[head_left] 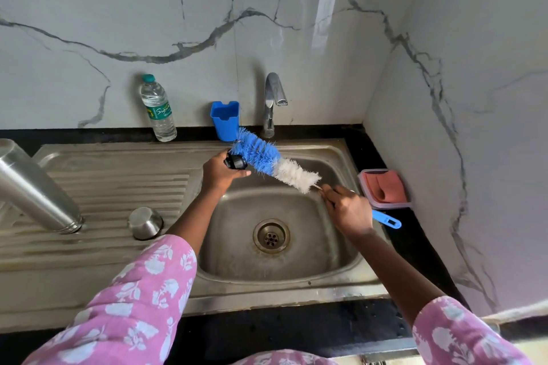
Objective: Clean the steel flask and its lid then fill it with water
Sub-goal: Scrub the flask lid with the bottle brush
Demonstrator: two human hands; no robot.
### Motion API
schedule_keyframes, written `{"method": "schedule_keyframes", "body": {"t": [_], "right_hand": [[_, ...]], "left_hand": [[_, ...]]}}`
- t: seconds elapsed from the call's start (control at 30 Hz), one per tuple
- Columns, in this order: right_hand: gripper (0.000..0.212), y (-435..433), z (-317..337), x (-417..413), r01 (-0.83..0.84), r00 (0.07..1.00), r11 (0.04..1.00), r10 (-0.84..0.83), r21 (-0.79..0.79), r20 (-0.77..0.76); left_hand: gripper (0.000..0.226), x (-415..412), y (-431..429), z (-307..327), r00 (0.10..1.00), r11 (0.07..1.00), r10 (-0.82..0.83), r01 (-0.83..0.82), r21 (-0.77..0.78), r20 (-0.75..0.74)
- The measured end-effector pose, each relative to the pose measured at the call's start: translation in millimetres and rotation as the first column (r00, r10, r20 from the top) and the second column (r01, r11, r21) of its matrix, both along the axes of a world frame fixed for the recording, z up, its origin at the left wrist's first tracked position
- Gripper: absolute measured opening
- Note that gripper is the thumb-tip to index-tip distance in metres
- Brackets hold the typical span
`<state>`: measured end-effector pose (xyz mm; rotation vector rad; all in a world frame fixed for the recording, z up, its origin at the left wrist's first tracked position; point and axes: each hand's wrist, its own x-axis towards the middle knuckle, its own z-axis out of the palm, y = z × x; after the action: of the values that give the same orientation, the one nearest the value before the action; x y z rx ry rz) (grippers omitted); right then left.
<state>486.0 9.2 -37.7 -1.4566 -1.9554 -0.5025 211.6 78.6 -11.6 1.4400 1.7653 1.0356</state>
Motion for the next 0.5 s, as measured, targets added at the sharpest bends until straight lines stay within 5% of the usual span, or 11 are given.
{"method": "schedule_keyframes", "body": {"t": [0.23,0.5], "right_hand": [[0.027,-8,-12,21,-0.026,0.995,0.998,0.020,0.054,0.100],[0.032,-6,-11,2,0.163,0.968,0.986,-0.162,-0.010,-0.194]], "left_hand": [[0.068,-3,3,7,0.995,1.000,0.008,-0.010,-0.021,-0.102],[0.071,0,6,2,0.991,0.998,0.058,-0.061,-0.024,-0.119]]}}
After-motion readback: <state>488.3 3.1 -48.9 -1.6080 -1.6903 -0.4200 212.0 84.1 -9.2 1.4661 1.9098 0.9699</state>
